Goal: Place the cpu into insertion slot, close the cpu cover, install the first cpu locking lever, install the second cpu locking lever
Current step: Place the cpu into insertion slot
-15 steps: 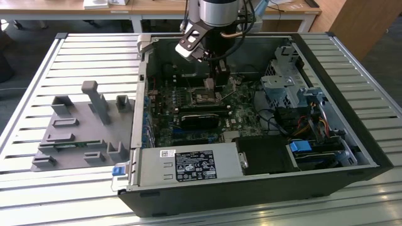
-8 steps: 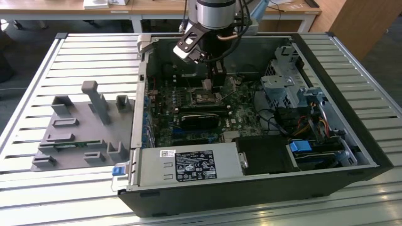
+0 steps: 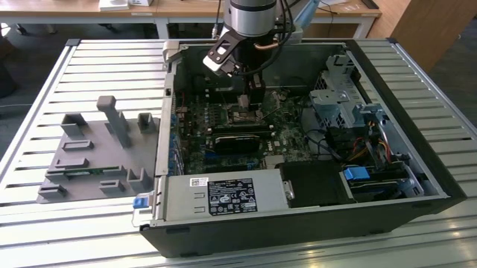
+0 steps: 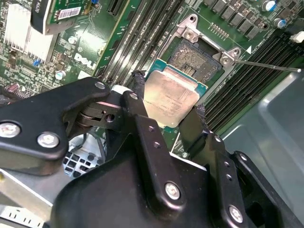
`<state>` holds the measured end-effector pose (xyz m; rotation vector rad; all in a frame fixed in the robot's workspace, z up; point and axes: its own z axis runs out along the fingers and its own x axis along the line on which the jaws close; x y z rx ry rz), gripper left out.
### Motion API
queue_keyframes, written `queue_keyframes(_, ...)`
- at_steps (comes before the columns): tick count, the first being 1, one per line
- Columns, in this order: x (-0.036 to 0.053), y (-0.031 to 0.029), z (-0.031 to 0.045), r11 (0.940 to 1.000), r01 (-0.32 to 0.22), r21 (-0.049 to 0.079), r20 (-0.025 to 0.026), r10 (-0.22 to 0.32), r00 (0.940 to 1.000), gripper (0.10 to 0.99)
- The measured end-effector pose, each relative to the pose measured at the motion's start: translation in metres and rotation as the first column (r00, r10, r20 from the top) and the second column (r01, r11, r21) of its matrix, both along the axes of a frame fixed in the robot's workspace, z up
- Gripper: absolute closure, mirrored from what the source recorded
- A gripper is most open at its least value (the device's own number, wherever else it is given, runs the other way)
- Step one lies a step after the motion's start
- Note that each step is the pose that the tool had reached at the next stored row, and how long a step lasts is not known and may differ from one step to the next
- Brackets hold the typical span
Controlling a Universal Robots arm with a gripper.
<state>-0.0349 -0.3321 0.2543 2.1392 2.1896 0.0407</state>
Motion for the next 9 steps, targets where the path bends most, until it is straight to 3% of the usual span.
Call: queue_keyframes(9, -0.0050, 0.0036, -0.0040, 1.0000, 0.000, 0.000, 0.0000, 0.000, 1.0000, 0.545)
